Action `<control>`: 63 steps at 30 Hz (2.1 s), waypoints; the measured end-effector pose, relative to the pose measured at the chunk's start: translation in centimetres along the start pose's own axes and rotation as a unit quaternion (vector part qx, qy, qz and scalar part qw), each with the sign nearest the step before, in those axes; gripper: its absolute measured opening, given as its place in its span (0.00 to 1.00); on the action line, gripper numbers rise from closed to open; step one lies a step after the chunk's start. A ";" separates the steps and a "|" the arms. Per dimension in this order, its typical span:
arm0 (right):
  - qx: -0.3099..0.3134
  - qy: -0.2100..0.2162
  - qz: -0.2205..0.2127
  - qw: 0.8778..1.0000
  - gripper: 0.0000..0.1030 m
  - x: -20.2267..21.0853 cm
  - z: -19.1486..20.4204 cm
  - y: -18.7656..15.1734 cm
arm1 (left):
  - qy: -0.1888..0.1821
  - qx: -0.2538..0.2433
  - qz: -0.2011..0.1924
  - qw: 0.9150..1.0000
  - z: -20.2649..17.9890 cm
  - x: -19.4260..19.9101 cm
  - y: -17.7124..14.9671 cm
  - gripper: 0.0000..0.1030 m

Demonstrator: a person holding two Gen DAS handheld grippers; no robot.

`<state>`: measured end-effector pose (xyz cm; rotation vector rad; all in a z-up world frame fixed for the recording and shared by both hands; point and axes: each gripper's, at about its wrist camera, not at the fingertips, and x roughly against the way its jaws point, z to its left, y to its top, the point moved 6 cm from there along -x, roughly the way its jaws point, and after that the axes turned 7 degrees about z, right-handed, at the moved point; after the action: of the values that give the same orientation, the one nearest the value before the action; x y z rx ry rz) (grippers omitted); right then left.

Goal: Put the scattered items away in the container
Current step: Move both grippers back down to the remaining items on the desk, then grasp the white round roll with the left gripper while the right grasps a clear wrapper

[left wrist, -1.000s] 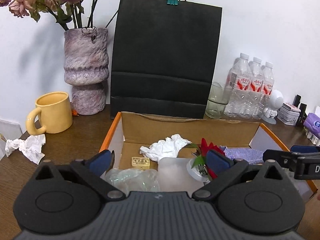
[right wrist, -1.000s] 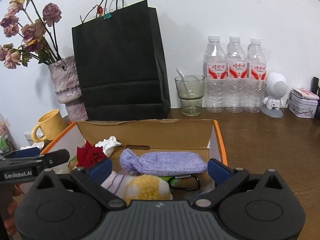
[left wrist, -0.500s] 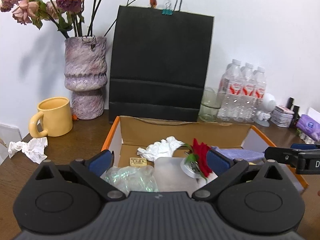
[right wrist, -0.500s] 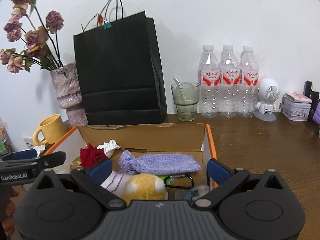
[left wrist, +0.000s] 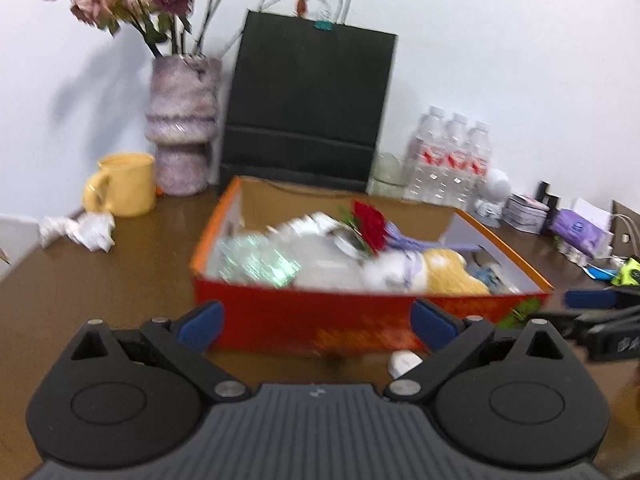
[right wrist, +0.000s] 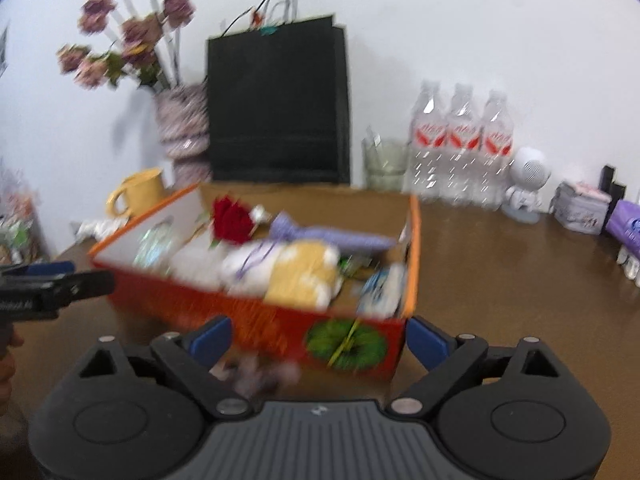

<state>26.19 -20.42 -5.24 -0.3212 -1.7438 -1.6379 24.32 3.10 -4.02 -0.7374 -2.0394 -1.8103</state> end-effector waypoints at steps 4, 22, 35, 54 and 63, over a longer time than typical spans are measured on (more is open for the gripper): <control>-0.007 0.012 0.040 0.999 0.78 -1.7 0.9 -2.0 | -0.012 -0.016 0.042 0.999 -2.1 -1.7 -1.4 0.93; 0.013 -0.003 0.060 0.998 0.37 -5.2 3.2 -2.7 | 0.005 0.013 0.101 0.995 -5.1 -6.6 -2.4 0.57; -0.017 0.026 0.048 0.998 0.06 -4.1 2.5 -3.0 | -0.021 0.002 0.098 0.995 -4.7 -5.6 -2.8 0.22; -0.056 0.027 0.036 0.997 0.05 -2.6 0.6 -3.5 | -0.013 -0.004 0.100 0.995 -5.7 -6.4 -2.4 0.38; -0.056 0.039 0.037 0.997 0.03 -2.4 0.8 -3.6 | -0.006 -0.009 0.098 0.995 -5.3 -5.9 -2.9 0.27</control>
<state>25.44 -19.61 -9.45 -0.3639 -1.5680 -1.6757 26.99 -3.31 -8.87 -0.9220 -1.8864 -1.7193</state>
